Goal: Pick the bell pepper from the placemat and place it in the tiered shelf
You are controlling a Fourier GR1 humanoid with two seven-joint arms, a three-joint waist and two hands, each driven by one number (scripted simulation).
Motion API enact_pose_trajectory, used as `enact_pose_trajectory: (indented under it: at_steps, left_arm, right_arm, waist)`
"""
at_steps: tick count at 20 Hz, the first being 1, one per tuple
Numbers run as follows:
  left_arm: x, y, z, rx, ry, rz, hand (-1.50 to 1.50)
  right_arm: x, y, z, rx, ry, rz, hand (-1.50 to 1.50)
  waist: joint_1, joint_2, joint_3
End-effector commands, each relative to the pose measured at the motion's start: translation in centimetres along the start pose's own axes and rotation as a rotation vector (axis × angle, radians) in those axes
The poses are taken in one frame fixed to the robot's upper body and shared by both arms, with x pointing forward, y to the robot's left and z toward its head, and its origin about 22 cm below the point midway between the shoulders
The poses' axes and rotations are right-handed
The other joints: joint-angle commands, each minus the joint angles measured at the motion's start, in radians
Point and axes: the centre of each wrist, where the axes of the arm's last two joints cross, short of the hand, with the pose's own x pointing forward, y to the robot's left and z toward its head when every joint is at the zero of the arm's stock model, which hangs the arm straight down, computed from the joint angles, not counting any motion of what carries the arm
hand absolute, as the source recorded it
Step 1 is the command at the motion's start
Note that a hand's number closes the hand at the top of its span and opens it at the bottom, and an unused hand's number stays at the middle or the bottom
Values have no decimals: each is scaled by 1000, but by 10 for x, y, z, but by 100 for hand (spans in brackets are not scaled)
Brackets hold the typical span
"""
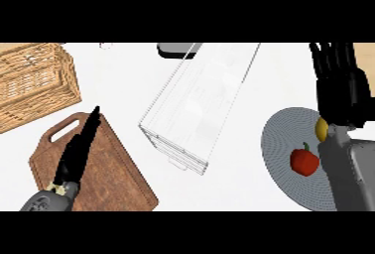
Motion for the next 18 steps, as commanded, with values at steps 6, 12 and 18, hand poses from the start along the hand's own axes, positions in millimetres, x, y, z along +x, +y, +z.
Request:
enact_pose_trajectory:
  at_steps: [6,12,18]
  left_arm:
    - [68,30,-13,181,-198,178,0]
    - [54,29,3,167,-148,231,0]
    - [56,34,17,141,-132,226,0]
  right_arm:
    - [-31,-85,42,-67,239,358,150]
    - [-19,-146,75,-326,159,242,-150]
    - [33,-143,98,-7,319,459,-150]
  waist:
    - [61,-21,13]
    - [41,-17,12]
    - [28,-24,10]
